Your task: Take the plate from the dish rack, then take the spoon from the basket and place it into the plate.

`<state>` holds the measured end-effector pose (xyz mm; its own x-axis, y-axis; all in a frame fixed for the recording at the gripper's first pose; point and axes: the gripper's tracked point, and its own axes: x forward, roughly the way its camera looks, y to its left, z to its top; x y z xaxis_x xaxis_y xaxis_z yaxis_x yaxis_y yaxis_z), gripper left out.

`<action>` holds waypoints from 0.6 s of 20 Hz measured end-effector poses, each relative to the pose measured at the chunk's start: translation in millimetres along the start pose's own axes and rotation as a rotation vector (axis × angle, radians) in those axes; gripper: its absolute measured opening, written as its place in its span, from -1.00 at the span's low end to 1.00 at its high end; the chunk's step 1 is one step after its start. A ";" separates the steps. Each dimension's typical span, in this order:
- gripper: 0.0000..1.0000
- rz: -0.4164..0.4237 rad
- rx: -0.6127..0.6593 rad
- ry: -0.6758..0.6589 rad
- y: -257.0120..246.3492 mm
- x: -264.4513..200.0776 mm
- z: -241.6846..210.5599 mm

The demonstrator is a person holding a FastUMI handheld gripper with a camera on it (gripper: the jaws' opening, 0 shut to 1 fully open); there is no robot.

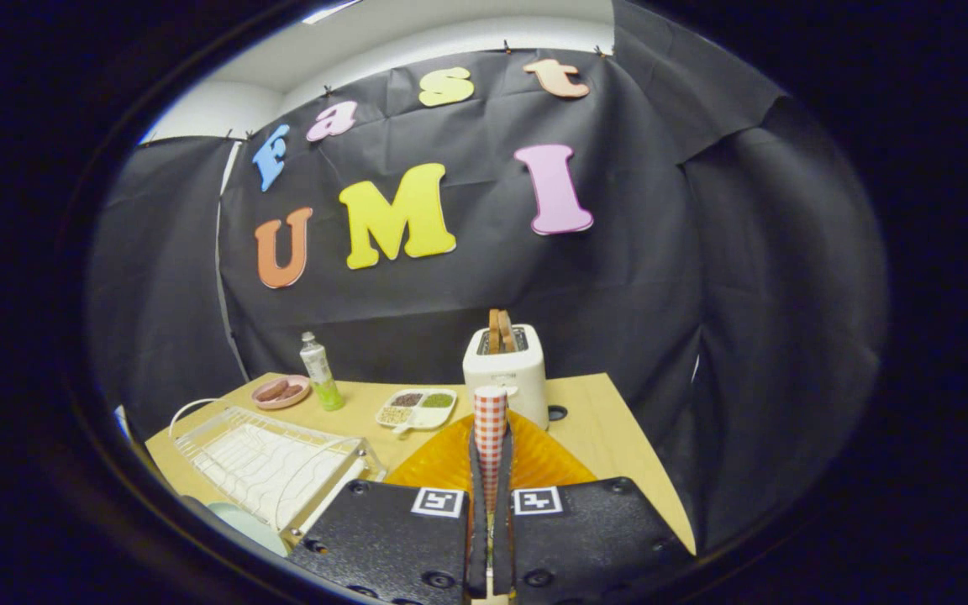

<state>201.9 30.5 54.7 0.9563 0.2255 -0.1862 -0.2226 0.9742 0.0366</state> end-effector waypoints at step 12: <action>-0.84 0.036 -0.042 -0.115 70.3 -73.1 34.5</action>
<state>122.9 82.7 104.8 0.9625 0.2619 -0.0712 -0.2626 0.9649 -0.0007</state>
